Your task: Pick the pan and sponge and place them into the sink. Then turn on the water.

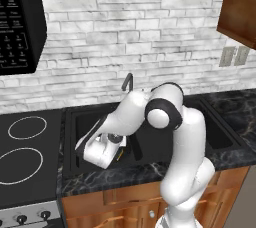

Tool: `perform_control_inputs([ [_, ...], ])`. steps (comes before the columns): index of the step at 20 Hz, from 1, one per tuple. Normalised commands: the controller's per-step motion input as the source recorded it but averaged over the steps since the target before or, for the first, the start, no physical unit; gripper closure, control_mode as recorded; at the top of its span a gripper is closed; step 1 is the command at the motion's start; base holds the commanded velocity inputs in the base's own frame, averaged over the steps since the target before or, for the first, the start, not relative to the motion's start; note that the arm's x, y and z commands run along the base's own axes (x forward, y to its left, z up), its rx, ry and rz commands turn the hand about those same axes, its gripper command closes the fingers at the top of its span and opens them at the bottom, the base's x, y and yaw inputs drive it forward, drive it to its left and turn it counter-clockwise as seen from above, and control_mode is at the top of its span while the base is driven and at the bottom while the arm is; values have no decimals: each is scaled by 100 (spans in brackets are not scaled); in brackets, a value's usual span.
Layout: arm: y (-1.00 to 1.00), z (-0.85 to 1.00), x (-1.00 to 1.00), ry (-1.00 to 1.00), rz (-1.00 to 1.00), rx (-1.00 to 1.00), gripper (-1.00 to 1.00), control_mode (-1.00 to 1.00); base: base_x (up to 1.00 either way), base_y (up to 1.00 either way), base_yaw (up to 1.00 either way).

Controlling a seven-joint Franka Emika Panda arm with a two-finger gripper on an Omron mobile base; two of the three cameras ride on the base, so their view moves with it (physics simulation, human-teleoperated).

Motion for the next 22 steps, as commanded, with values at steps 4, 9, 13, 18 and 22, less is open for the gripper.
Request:
perform_control_inputs([
  [4, -6, 34, -36, -14, 1, -3, -100, -100, 0, 0, 0],
  [9, -17, 31, -36, -17, 2, -3, -100, -100, 0, 0, 0],
  [13, -27, 30, -32, -17, 2, 0, -100, -100, 0, 0, 0],
  [18, -28, 29, -29, -18, 2, 0, -100, -100, 0, 0, 0],
  [22, -28, 28, -23, -17, 2, 0, -100, -100, 0, 0, 0],
])
